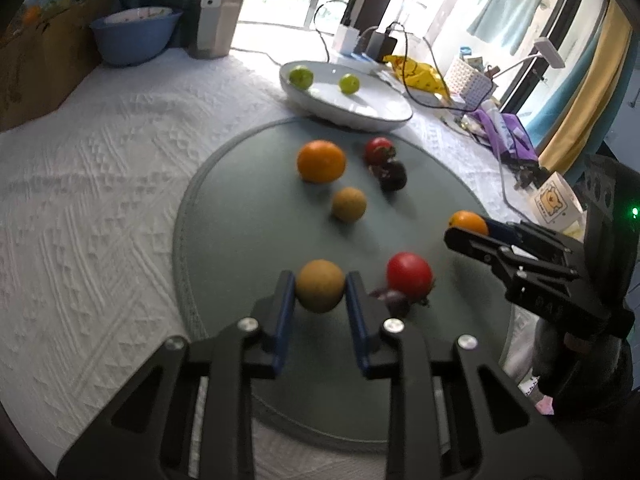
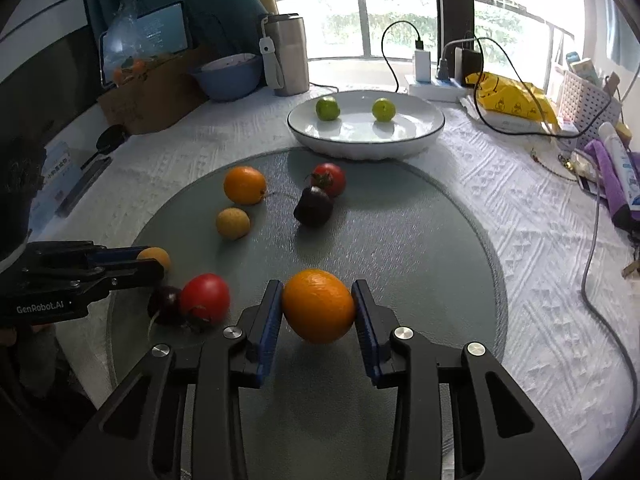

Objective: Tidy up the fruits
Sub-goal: 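Grasp a small tan fruit with the left tool while the right tool grasps an orange, then carry the tan fruit and orange onto the white plate and open both tools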

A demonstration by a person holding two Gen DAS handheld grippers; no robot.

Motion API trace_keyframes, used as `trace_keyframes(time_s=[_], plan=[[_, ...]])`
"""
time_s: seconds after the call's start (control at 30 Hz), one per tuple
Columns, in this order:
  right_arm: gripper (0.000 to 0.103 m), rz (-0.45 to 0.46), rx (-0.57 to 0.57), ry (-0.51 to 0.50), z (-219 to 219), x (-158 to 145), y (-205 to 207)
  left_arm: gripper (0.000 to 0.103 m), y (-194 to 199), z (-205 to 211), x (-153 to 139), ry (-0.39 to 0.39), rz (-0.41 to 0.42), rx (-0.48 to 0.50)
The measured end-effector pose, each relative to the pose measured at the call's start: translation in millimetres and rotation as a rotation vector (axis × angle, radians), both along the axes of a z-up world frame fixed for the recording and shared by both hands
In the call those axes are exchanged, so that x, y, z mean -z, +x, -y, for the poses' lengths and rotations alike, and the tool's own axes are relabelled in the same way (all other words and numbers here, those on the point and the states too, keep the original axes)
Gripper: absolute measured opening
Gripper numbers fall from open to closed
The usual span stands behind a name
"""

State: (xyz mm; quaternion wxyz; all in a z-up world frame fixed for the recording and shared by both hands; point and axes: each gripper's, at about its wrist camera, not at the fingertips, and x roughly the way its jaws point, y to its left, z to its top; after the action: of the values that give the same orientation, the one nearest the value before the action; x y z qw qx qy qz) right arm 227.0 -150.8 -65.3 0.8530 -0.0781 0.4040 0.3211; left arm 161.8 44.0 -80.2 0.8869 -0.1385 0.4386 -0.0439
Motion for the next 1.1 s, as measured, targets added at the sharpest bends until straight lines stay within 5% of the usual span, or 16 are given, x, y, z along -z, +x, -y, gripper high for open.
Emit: trace_keyframes(time_s=[1.1], plan=[[0.037,0.124,-0.015,0.071,1.5,-46.2,80.5,0.027,81.8,1.4,-58.4,0.099,0.163,0.043]])
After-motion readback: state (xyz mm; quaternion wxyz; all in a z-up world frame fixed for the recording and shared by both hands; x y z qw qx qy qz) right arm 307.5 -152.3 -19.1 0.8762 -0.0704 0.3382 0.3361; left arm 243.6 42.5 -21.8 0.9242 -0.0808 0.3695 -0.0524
